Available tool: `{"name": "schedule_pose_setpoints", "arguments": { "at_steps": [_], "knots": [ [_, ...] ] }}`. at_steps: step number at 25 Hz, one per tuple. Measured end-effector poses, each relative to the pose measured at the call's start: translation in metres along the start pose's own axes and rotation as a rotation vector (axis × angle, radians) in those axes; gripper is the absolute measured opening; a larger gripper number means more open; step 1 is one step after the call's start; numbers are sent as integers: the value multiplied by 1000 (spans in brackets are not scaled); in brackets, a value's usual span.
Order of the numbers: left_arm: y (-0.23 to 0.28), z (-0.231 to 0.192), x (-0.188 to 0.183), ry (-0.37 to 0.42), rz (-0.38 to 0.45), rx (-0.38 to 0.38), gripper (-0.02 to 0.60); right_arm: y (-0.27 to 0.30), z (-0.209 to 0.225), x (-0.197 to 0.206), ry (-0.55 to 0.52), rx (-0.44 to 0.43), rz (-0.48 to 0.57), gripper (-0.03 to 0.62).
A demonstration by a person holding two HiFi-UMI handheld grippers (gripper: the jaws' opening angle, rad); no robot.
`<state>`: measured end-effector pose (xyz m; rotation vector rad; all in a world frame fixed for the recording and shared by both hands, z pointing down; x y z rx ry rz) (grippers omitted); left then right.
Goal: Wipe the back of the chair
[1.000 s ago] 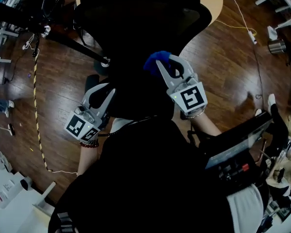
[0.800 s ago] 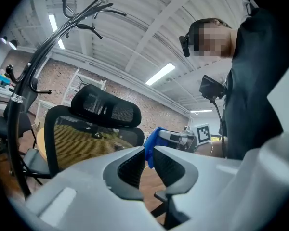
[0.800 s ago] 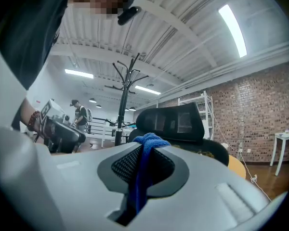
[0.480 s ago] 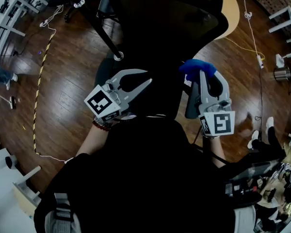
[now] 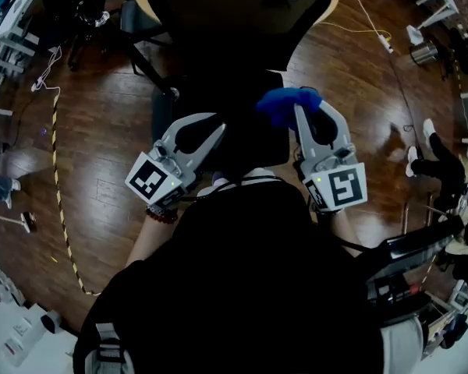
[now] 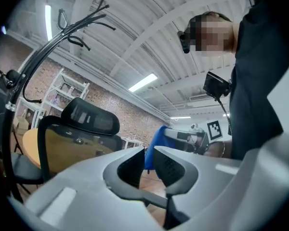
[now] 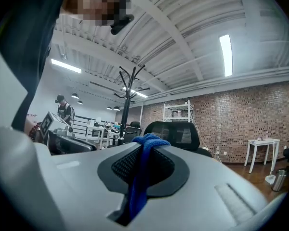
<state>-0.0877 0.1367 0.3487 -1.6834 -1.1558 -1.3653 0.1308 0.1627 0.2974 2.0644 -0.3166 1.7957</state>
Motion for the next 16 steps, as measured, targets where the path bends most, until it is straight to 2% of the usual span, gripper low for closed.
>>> {"name": "schedule_pose_setpoints", "arguments": {
  "at_steps": [2,5,10,16],
  "knots": [
    [-1,10,-1,19,0,-2,61,-3,-3,1,-1,-5,7,26],
    [7,33,-1,18,-28,-17,23,-7,2,-3,4,-36,45,26],
    [35,54,-1,60,-61,40,35,-18,19,-16,-27,-40,65,26],
    [60,72,-1,49,-66,104,43,-41,38,-10,-91,-22,39,26]
  ]
}}
Point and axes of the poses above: the fingertips, and each gripper's own axes: y forward along the fingers, z to its right, x out of its underside, the point moved 7 cm from there along -y, backward along the fingers, and after that the axes turned 9 degrees about -z, right-handed, at the moved point
